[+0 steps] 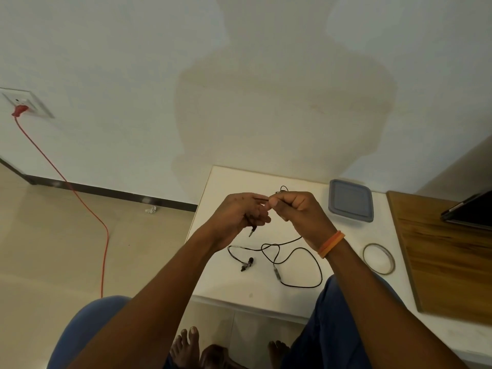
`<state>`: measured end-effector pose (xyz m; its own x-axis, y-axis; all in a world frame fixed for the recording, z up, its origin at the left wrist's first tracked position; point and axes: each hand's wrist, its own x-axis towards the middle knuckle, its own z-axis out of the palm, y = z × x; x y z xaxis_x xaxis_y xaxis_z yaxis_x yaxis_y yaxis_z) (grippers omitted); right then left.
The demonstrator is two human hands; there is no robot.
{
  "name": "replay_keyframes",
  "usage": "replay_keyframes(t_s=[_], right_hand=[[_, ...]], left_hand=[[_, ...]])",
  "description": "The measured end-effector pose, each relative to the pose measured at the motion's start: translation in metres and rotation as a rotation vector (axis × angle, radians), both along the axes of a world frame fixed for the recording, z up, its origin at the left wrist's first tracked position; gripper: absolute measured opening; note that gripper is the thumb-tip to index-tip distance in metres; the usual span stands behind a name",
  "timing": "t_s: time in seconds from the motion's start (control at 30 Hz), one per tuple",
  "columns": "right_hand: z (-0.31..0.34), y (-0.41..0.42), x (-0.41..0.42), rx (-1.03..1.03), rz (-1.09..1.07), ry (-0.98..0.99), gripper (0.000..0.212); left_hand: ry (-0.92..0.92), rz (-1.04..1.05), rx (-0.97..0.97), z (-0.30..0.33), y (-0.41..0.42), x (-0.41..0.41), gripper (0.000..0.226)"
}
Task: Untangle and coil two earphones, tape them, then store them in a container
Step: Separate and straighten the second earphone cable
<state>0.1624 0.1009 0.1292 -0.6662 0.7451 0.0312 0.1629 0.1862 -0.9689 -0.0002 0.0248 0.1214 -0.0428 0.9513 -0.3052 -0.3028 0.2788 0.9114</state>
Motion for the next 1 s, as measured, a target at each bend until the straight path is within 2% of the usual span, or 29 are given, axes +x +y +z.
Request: replay_keyframes(t_s=[0.07,0.1,0.2,0.33,0.47,0.6,0.7,0.77,0.83,0.93,1.0], right_hand=[[-0.001,0.001,0.001,0.002,0.02,-0.014,0.021],[-0.001,0.001,0.001,0.002,0.014,-0.016,0.021],[-0.001,0.003,0.002,0.04,-0.064,-0.007,0.02],[-0.002,0.005,0.002,0.175,-0.247,0.012,0.012],[-0.002,0.002,-0.001,0.175,-0.302,0.076,0.005],[-0.003,0.0,-0.004,0.209,-0.327,0.115,0.008],[-0.006,-0.002,-0.007,0.192,-0.337,0.089,0.008],[-0.008,-0.001,-0.008,0.068,-0.356,0.086,0.01],[-0.01,-0.002,-0.011,-0.162,-0.319,0.112,0.009],[-0.015,-0.015,-0.02,-0.364,-0.167,0.061,0.019],[-0.018,-0.025,-0.027,-0.392,-0.046,0.014,0.028]], left_hand=[[0.002,-0.004,-0.007,0.003,-0.001,-0.003,0.05],[-0.004,-0.023,-0.021,0.005,-0.001,-0.005,0.046],[0.009,-0.124,-0.094,0.009,-0.004,-0.008,0.017],[-0.088,-0.34,-0.235,0.012,-0.007,-0.002,0.045],[-0.206,-0.52,-0.254,0.017,-0.008,0.01,0.039],[-0.339,-0.558,-0.381,0.018,-0.009,0.023,0.038],[-0.408,-0.567,-0.379,0.02,-0.01,0.023,0.034],[-0.428,-0.543,-0.282,0.022,-0.011,0.02,0.032],[-0.485,-0.448,-0.146,0.026,-0.01,0.016,0.028],[-0.514,-0.162,0.015,0.032,-0.004,0.008,0.022],[-0.406,0.058,0.099,0.033,0.002,0.0,0.021]])
